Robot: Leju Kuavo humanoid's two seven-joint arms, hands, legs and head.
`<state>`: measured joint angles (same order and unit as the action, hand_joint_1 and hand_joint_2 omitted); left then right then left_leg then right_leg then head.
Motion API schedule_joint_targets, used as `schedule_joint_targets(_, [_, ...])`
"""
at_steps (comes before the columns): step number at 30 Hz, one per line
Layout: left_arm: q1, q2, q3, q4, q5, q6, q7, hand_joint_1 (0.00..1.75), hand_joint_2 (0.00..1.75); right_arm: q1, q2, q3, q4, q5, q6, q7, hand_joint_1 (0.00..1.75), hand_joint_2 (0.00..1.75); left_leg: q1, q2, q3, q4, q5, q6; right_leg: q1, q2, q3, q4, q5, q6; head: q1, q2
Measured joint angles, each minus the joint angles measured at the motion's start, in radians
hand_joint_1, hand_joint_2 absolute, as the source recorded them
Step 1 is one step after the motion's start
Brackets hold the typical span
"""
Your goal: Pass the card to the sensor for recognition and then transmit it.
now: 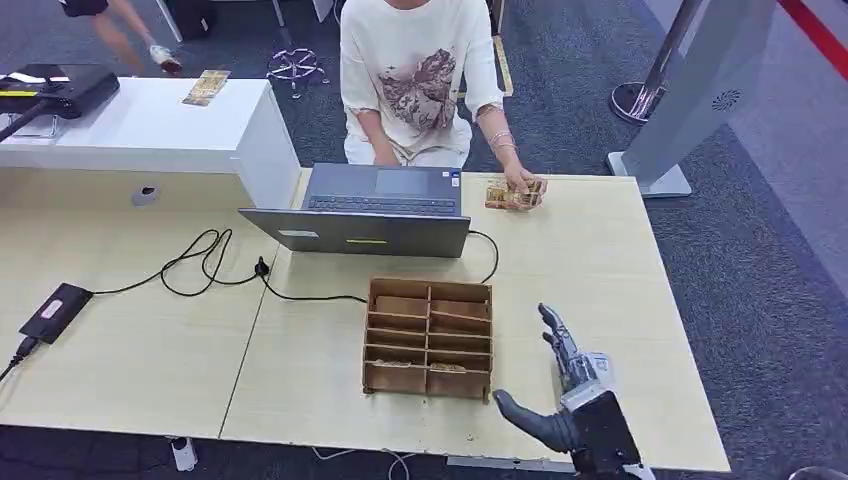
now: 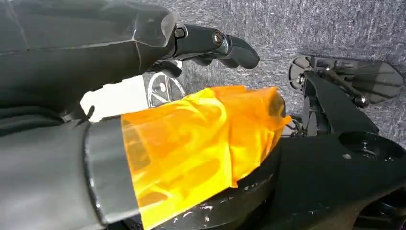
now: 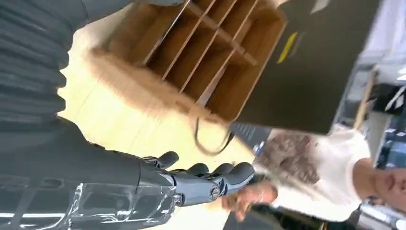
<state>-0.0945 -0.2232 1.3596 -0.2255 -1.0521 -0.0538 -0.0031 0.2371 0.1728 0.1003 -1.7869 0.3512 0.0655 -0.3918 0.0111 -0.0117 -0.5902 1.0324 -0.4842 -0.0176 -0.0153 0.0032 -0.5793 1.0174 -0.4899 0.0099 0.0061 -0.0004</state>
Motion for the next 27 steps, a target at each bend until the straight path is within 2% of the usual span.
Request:
schedule_joint_targets(8, [0.000, -0.003, 0.008, 0.000, 0.006, 0.010, -0.005, 0.00, 0.00, 0.000, -0.004, 0.091, -0.045, 0.384, -0.176, 0.056, 0.00, 1.75, 0.000, 0.000, 0.000, 0.000, 0.000, 0.000, 0.000, 0.000, 0.000, 0.000, 0.000, 0.000, 0.000, 0.000])
schedule_joint_targets(14, [0.000, -0.005, 0.008, 0.000, 0.003, 0.010, -0.006, 0.00, 0.00, 0.000, -0.027, 0.184, -0.050, 0.605, -0.276, 0.109, 0.00, 1.75, 0.000, 0.000, 0.000, 0.000, 0.000, 0.000, 0.000, 0.000, 0.000, 0.000, 0.000, 0.000, 0.000, 0.000])
schedule_joint_targets(21, [-0.001, -0.005, 0.008, 0.000, 0.003, 0.009, -0.008, 0.00, 0.00, -0.004, -0.060, 0.282, -0.025, 0.762, -0.351, 0.215, 0.00, 1.75, 0.000, 0.000, 0.000, 0.000, 0.000, 0.000, 0.000, 0.000, 0.000, 0.000, 0.000, 0.000, 0.000, 0.000])
schedule_joint_targets(27, [-0.001, -0.005, 0.008, 0.000, 0.001, 0.010, -0.010, 0.00, 0.00, -0.011, -0.070, 0.329, 0.009, 0.883, -0.386, 0.290, 0.00, 1.75, 0.000, 0.000, 0.000, 0.000, 0.000, 0.000, 0.000, 0.000, 0.000, 0.000, 0.000, 0.000, 0.000, 0.000])
